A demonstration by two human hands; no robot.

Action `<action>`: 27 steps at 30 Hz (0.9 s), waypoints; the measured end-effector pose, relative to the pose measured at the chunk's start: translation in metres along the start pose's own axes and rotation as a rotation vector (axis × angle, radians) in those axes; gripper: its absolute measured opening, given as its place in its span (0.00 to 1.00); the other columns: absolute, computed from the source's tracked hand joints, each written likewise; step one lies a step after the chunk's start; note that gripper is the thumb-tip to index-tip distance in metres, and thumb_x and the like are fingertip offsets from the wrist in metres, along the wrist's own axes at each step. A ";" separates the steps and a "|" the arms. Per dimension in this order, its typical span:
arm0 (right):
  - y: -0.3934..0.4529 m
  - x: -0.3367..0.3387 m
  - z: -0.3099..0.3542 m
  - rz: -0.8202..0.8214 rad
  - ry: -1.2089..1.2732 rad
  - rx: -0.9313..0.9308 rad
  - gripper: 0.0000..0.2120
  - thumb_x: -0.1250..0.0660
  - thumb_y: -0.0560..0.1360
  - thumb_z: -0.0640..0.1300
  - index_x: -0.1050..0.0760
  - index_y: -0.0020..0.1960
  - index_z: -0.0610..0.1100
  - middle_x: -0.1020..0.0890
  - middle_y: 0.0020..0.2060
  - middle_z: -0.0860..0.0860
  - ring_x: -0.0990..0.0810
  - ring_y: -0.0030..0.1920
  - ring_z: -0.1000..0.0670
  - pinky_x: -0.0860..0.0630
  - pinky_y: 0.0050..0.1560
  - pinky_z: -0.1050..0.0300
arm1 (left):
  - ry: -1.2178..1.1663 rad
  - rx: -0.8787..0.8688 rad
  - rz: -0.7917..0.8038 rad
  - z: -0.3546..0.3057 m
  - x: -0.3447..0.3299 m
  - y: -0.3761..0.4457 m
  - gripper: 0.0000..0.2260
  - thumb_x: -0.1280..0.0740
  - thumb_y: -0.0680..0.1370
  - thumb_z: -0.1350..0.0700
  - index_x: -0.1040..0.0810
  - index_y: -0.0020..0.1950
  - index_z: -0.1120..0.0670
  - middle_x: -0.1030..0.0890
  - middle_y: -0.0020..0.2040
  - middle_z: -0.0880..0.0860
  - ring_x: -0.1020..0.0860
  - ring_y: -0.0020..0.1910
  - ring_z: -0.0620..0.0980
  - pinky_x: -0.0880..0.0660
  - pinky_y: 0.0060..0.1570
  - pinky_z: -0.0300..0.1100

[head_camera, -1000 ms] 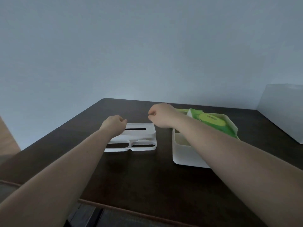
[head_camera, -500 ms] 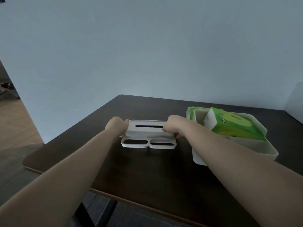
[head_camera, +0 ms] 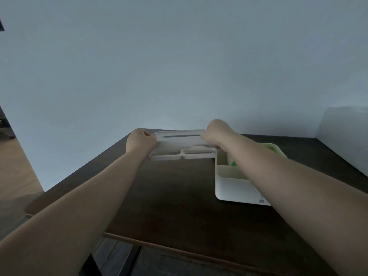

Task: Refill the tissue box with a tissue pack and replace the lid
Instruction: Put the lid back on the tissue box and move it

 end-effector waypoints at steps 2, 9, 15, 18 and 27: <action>0.002 0.017 -0.008 -0.055 0.081 -0.019 0.07 0.41 0.72 0.33 0.30 0.37 0.39 0.29 0.32 0.43 0.28 0.33 0.45 0.30 0.32 0.57 | -0.065 -0.013 -0.014 -0.016 0.001 -0.008 0.05 0.38 0.75 0.57 0.26 0.42 0.56 0.25 0.35 0.51 0.27 0.37 0.54 0.32 0.35 0.41; -0.006 0.069 -0.058 -0.190 0.262 -0.150 0.06 0.36 0.69 0.33 0.28 0.34 0.39 0.22 0.38 0.39 0.18 0.41 0.40 0.20 0.53 0.40 | -0.153 -0.048 0.081 -0.064 -0.028 -0.037 0.10 0.40 0.73 0.60 0.21 0.50 0.57 0.19 0.47 0.54 0.22 0.49 0.55 0.25 0.48 0.46; -0.019 0.089 -0.108 -0.184 0.243 -0.252 0.03 0.36 0.70 0.31 0.26 0.42 0.38 0.25 0.40 0.39 0.24 0.40 0.42 0.24 0.41 0.51 | -0.117 -0.090 0.197 -0.091 -0.067 -0.058 0.10 0.40 0.73 0.61 0.20 0.47 0.57 0.17 0.45 0.56 0.20 0.46 0.56 0.23 0.47 0.46; -0.023 0.092 -0.128 -0.163 0.213 -0.281 0.03 0.35 0.71 0.32 0.26 0.44 0.37 0.25 0.41 0.40 0.25 0.41 0.42 0.27 0.37 0.54 | -0.109 -0.114 0.249 -0.098 -0.084 -0.065 0.11 0.39 0.74 0.60 0.18 0.50 0.58 0.17 0.46 0.56 0.19 0.47 0.56 0.21 0.50 0.47; -0.023 0.083 -0.161 -0.134 0.095 -0.349 0.08 0.36 0.72 0.35 0.30 0.34 0.38 0.28 0.33 0.42 0.28 0.37 0.43 0.29 0.35 0.55 | 0.044 -0.168 0.330 -0.102 -0.113 -0.068 0.09 0.41 0.70 0.62 0.27 0.32 0.53 0.27 0.30 0.52 0.31 0.32 0.53 0.35 0.30 0.39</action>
Point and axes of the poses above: each hand's wrist, its own y-axis towards the middle knuckle, its own x-axis out of the back of the hand, z = x × y, the point moved 3 cm from there along y, towards the middle knuckle
